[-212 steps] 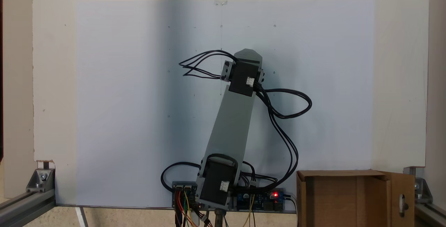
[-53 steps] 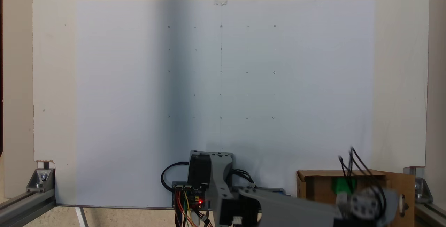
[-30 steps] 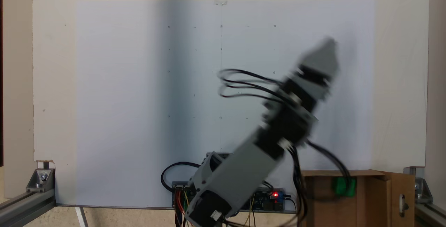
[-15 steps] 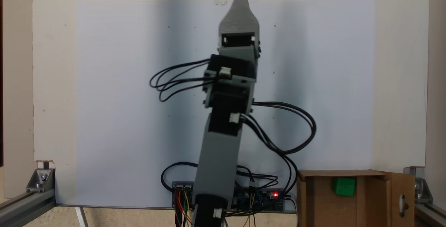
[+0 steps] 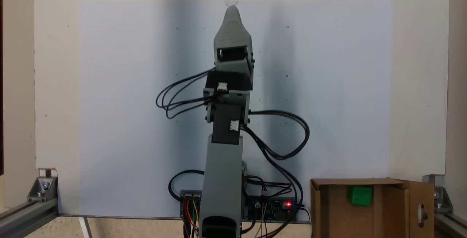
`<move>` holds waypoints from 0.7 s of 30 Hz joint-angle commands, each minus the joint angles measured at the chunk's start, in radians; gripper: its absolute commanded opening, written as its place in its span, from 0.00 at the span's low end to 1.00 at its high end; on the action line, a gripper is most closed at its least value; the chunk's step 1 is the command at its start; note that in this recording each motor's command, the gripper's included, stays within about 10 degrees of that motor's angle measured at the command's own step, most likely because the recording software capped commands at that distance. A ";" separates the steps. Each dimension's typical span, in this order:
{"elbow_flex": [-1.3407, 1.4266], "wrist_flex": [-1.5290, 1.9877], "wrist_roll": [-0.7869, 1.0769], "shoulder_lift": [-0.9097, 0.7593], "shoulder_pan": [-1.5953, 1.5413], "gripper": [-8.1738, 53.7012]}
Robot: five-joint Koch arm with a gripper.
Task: Grasp a green dice and put it in the bin.
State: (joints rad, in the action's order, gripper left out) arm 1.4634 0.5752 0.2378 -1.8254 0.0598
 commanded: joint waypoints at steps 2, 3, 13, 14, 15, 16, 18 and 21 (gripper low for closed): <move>0.094 -0.202 -0.040 -0.064 0.014 0.87; 0.143 -0.234 -0.040 -0.071 0.015 0.87; 0.394 -0.567 -0.120 -0.170 0.021 0.87; 0.399 -0.596 -0.149 -0.173 0.021 0.86; 0.407 -0.624 -0.161 -0.179 0.021 0.86; 0.416 -0.653 -0.164 -0.192 0.023 0.86; 0.434 -0.708 -0.173 -0.213 0.021 0.86; 0.468 -0.780 -0.236 -0.261 0.018 0.85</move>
State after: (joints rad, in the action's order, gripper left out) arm 1.9436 -0.0598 0.0859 -2.0356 0.0690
